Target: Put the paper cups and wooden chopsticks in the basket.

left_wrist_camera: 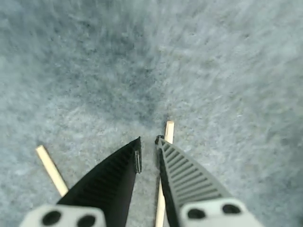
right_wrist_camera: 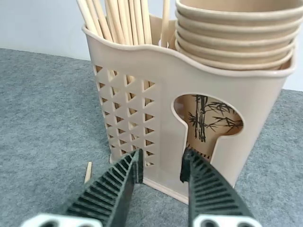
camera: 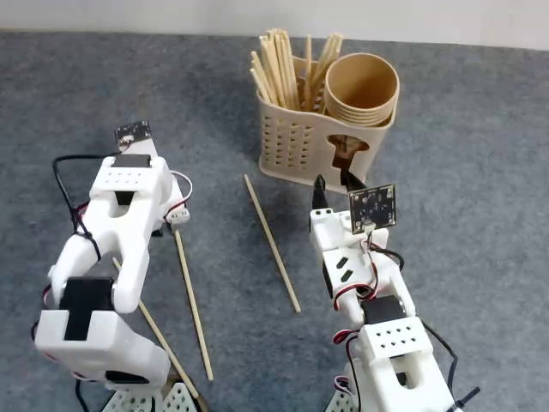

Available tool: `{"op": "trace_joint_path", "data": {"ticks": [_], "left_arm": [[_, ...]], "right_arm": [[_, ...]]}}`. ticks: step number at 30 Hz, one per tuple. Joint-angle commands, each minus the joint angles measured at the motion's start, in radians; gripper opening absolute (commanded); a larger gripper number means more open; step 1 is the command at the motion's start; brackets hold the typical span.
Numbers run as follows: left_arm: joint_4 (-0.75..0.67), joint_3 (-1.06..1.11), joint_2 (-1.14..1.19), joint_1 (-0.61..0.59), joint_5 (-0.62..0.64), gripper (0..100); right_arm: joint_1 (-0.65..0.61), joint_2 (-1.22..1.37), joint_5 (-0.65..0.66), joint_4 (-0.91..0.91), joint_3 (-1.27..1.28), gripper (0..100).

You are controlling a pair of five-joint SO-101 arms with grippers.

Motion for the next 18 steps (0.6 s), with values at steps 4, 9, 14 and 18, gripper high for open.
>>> {"op": "trace_joint_path", "data": {"ticks": [4, 9, 14, 18], "left_arm": [[-0.087, -0.024, 0.077, 0.027, 0.009, 7], [-0.095, -0.033, 0.119, 0.027, 0.009, 7], [-0.078, -0.028, 0.036, 0.027, 0.009, 7], [-0.031, -0.024, -0.05, 0.048, 0.009, 7]], "right_arm": [[-0.007, -0.024, 0.012, -0.024, -0.004, 14.5], [-0.007, -0.024, 0.012, -0.024, -0.004, 14.5], [-0.007, -0.024, 0.012, -0.024, -0.004, 14.5], [-0.007, -0.024, 0.012, -0.024, -0.004, 14.5]]}}
